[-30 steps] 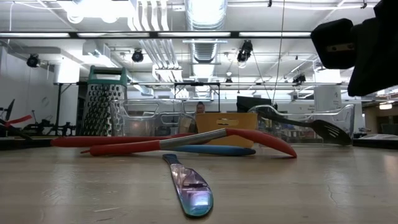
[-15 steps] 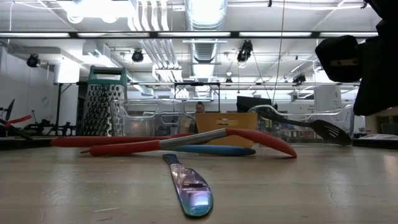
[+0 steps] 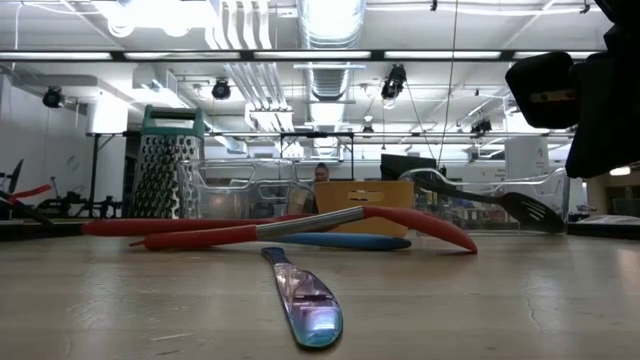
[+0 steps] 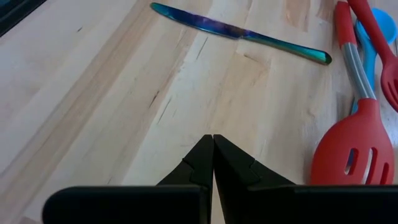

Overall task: Pick & Place Kitchen Items
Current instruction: Put the left blue knife into the left transparent bin

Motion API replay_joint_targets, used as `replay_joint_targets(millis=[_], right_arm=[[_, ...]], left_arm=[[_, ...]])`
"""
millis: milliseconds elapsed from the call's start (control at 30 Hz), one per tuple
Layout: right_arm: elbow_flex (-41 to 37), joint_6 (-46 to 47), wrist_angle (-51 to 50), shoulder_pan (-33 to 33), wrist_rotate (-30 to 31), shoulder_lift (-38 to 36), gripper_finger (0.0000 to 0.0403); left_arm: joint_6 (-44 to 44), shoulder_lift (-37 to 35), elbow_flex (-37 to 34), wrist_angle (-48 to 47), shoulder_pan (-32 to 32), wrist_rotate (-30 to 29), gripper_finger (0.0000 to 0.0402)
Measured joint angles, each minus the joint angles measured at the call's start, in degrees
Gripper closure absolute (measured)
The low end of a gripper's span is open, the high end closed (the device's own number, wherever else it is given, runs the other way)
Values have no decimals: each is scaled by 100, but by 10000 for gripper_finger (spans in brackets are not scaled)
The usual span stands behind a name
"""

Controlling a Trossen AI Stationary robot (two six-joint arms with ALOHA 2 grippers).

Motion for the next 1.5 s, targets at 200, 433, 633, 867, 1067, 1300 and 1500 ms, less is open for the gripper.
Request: replay_joint_targets(millis=[200, 433, 633, 867, 1067, 1300, 1500], right_arm=[[0, 7, 15, 2, 0, 0, 394], [0, 18, 62, 2, 0, 0, 394], [-2, -7, 98, 2, 0, 0, 394], [-2, 32, 101, 2, 0, 0, 394], [-2, 22, 111, 2, 0, 0, 394], [-4, 66, 111, 2, 0, 0, 394], [-4, 70, 111, 2, 0, 0, 394]], left_arm=[[54, 75, 0, 44, 98, 1, 205], [108, 213, 14, 185, 112, -249, 205], [356, 237, -4, 448, 109, -576, 205], [196, 243, -2, 428, 109, -734, 218], [189, 243, -7, 412, 109, -728, 276], [173, 243, -4, 354, 109, -714, 367], [209, 249, -4, 340, 109, -693, 394]])
